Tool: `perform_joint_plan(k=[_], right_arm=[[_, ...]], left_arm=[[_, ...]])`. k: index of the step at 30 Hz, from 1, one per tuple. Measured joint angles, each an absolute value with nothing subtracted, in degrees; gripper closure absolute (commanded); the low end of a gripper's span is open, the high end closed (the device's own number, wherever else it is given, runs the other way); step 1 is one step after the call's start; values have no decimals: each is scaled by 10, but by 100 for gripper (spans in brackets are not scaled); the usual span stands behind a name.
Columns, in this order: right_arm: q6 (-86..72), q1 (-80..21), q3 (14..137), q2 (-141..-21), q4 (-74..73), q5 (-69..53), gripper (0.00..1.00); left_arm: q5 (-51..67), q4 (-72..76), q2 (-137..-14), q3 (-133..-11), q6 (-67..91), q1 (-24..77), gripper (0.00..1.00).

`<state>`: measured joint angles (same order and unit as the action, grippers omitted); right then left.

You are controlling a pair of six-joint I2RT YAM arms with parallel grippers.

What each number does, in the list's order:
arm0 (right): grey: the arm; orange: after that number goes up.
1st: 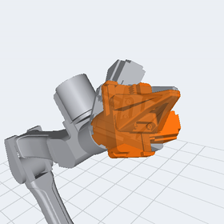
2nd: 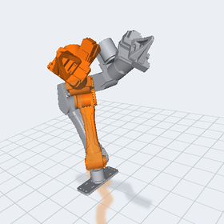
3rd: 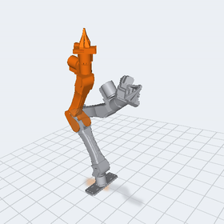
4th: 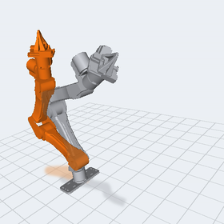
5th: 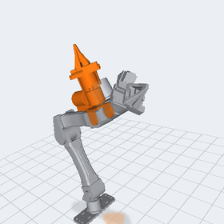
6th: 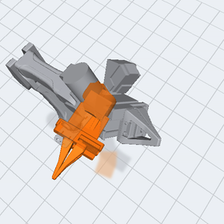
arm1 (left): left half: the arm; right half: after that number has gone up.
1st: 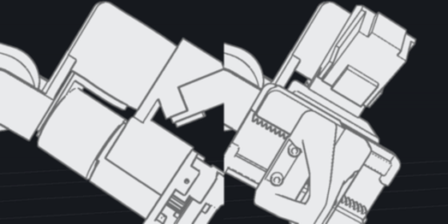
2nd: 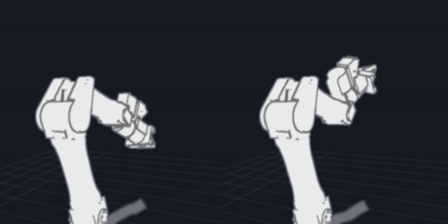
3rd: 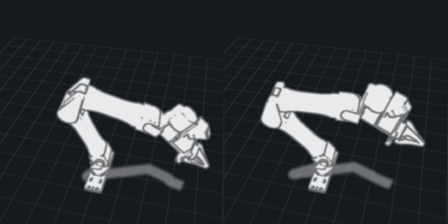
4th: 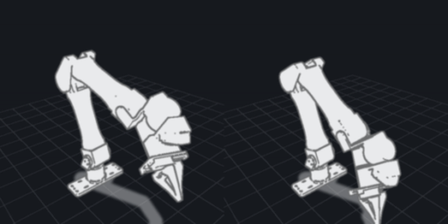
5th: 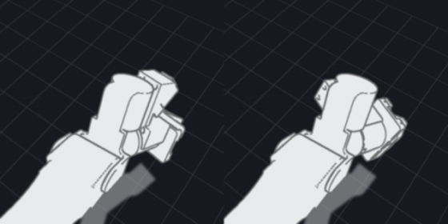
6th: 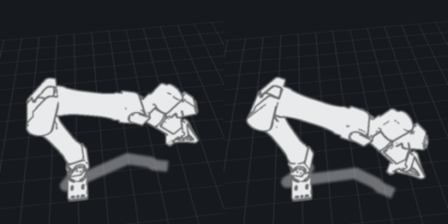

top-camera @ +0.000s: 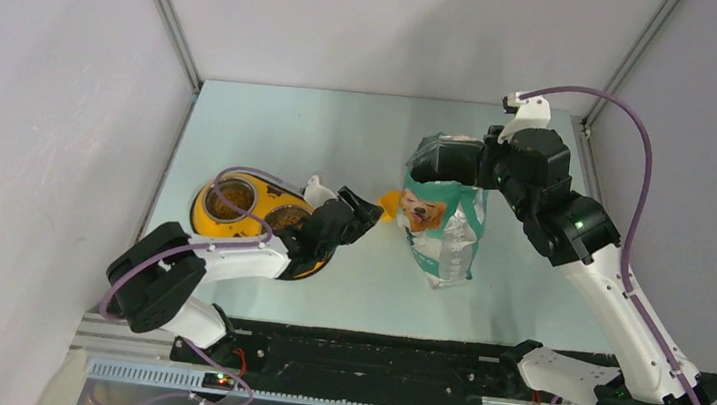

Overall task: Serve the pet food
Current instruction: Place the spatula at the center of the board.

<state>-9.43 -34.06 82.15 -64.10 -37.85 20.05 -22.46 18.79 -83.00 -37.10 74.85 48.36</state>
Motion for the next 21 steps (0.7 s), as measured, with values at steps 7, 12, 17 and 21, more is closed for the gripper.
perform_joint_plan(k=[7, 12, 17, 21], right_arm=[[-94, -341, 821, -641, -378, 200, 84], [-94, -341, 821, -641, -378, 198, 83], [-94, -341, 821, -641, -378, 193, 83], [-94, -344, 821, -640, -378, 190, 80]], left_arm=[[-257, 126, -802, -372, 748, 521, 6], [-305, 25, -731, -388, 720, 557, 1], [-347, -68, -651, -428, 648, 587, 1], [-368, -109, -583, -467, 560, 591, 1]])
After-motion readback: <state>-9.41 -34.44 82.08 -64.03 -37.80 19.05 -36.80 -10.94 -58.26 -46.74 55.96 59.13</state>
